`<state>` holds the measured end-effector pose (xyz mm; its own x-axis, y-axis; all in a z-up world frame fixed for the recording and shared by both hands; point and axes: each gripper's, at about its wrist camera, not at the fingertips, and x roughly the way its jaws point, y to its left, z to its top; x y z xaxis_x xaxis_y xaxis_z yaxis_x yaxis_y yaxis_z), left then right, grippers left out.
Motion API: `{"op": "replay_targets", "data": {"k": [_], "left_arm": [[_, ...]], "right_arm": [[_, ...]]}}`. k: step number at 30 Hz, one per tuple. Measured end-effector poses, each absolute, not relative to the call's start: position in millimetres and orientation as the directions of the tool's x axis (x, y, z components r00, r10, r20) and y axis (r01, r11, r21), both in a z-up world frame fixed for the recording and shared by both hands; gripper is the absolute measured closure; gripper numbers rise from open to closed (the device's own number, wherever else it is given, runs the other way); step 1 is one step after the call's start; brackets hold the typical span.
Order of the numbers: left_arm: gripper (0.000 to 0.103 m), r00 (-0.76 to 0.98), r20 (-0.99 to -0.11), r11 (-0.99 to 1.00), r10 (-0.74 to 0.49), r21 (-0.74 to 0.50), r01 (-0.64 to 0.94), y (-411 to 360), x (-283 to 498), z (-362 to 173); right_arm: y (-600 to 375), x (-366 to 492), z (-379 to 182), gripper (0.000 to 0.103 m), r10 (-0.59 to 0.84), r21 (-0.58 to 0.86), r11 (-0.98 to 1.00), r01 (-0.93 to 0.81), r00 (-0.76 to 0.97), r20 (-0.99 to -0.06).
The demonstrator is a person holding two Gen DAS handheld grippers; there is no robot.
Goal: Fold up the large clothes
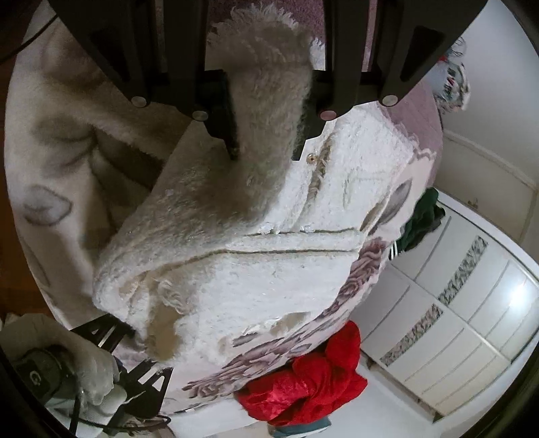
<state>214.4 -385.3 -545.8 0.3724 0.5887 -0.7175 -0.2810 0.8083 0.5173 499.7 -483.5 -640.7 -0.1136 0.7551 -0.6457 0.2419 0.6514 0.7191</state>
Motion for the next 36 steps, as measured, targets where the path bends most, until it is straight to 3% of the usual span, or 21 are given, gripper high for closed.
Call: {"op": "replay_targets", "data": {"k": [7,17,23,26,28,30,31,34,36], "left_arm": [[0.087,0.356,-0.786,0.848,0.506,0.376,-0.374,-337,216,-519],[0.088,0.316,-0.86,0.805,0.401,0.167,-0.569,-184,207,-474],[0.088,0.292,-0.907,0.755,0.303,0.041,-0.655,-71,198,-486],[0.084,0.296,-0.944,0.729,0.147,-0.099,-0.677,-11,198,-516],[0.08,0.279,-0.96,0.711,-0.005,-0.199,-0.674,22,196,-542],[0.077,0.298,-0.943,0.68,-0.15,-0.317,-0.661,49,185,-565],[0.07,0.318,-0.925,0.651,-0.208,-0.374,-0.66,63,172,-574],[0.064,0.365,-0.874,0.588,-0.322,-0.486,-0.646,83,143,-582],[0.056,0.358,-0.863,0.574,-0.356,-0.504,-0.645,87,134,-580]], "right_arm": [[-421,508,-560,0.088,0.663,0.649,0.748,0.14,-0.106,-0.741],[-244,527,-468,0.089,0.541,0.552,0.831,-0.063,-0.136,-0.83],[-143,530,-486,0.089,0.415,0.437,0.887,-0.149,-0.156,-0.896],[-89,539,-515,0.089,0.356,0.38,0.915,-0.136,-0.17,-0.919],[-56,542,-535,0.083,0.313,0.343,0.929,-0.141,-0.199,-0.929],[-44,539,-540,0.053,0.368,0.401,0.909,-0.114,-0.235,-0.9],[-39,537,-534,0.05,0.425,0.46,0.881,-0.112,-0.241,-0.873],[-36,529,-508,0.046,0.604,0.653,0.75,-0.105,-0.295,-0.741],[-50,526,-488,0.043,0.629,0.666,0.738,-0.114,-0.244,-0.738]]}}
